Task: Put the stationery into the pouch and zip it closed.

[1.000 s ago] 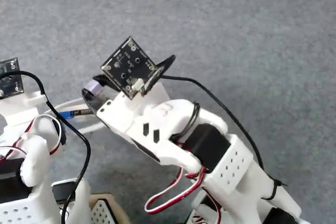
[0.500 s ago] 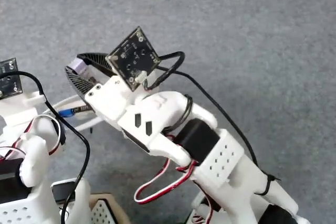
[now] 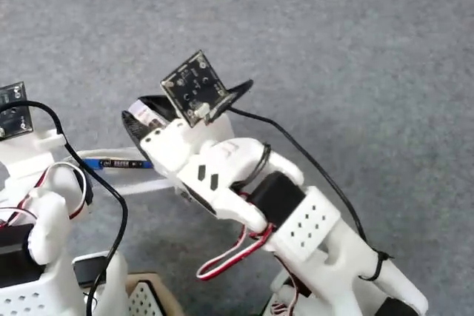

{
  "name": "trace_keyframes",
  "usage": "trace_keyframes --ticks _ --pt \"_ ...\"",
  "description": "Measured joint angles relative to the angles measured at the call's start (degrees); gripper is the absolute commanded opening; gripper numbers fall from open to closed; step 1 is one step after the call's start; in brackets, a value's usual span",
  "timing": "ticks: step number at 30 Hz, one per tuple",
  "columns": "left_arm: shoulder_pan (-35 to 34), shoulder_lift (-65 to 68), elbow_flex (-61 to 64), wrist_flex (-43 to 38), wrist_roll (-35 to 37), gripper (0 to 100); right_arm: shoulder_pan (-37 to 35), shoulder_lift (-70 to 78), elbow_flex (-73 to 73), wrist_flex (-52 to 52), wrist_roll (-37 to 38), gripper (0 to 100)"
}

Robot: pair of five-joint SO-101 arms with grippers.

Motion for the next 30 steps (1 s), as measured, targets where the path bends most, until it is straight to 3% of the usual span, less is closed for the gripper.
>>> trace_keyframes --ticks 7,13,21,30 --pt "0.00 0.00 0.00 0.00 0.00 3 -0.88 -3.87 -0.70 1.05 0.00 1.2" --pt "0.00 0.00 0.00 0.00 0.00 3 -8.35 -3.96 -7.65 10.11 0.00 1.2" --pt "0.00 0.00 0.00 0.00 0.00 3 -9.93 -3.96 -6.51 10.11 0.18 1.2" --pt "0.00 0.00 0.00 0.00 0.00 3 -10.29 -4.04 -0.53 7.21 6.86 1.2"
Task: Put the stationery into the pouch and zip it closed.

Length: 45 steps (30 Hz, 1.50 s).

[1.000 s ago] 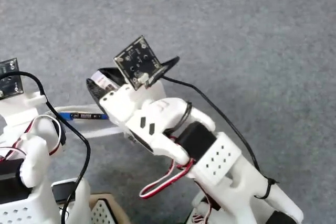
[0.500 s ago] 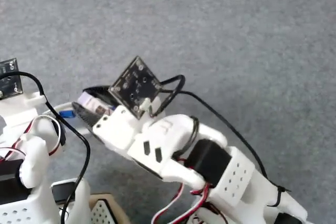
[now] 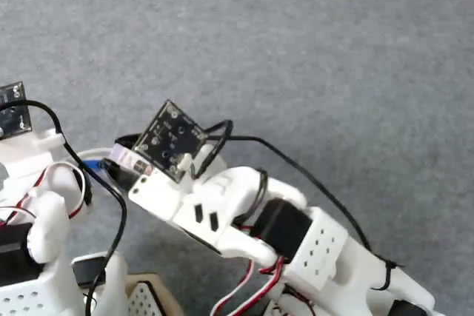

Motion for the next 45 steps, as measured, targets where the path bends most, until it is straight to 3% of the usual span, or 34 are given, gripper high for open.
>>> trace_keyframes --ticks 45 --pt "0.18 0.00 0.00 0.00 -0.44 3 -2.99 -5.10 0.44 5.54 0.35 1.2"
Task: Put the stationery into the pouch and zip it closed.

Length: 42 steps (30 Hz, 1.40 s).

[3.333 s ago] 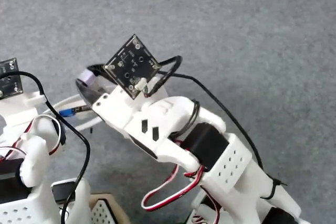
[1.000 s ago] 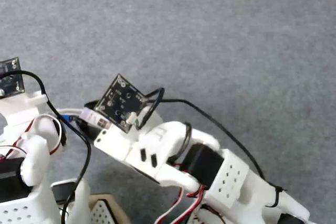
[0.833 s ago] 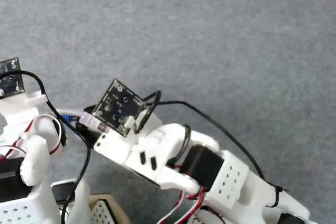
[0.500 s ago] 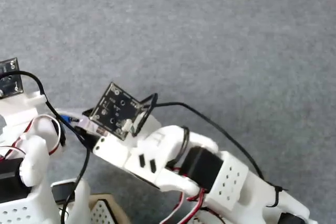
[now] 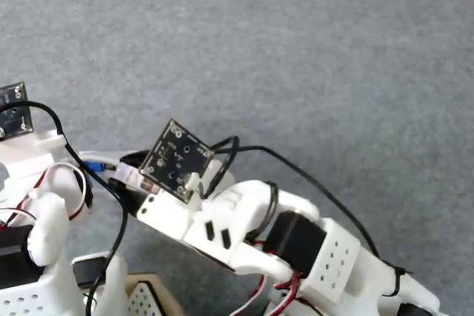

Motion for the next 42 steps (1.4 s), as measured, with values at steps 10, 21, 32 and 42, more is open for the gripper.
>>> trace_keyframes --ticks 10,21,32,42 --pt "0.00 0.00 0.00 0.00 0.09 3 -0.26 0.00 -3.78 0.09 3.87 1.2" --pt "0.00 0.00 0.00 0.00 0.09 3 -0.26 0.00 -3.78 0.79 4.48 1.2" --pt "0.00 0.00 0.00 0.00 0.09 3 -1.05 0.00 -0.09 0.62 4.66 1.2" --pt "0.00 0.00 0.00 0.00 -1.76 3 0.97 0.09 0.88 -1.67 4.66 1.2"
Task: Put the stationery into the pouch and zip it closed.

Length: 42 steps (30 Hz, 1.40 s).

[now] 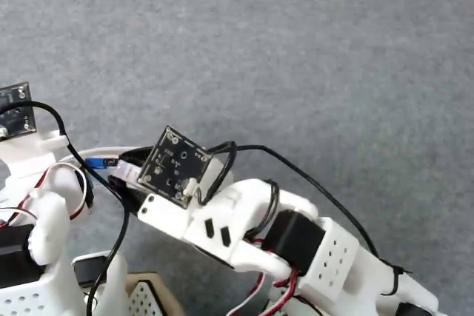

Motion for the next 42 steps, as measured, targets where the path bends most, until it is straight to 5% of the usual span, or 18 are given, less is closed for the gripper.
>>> trace_keyframes --ticks 17,26,42 --pt "3.25 0.00 0.00 0.00 -0.09 3 0.88 2.90 3.43 -0.70 -0.09 1.6" --pt "3.25 0.00 0.00 0.00 -0.09 3 0.88 2.99 4.04 -0.79 -0.09 23.0" --pt "3.34 0.00 0.09 0.00 -0.09 3 0.79 3.43 2.11 1.76 -0.18 23.7"
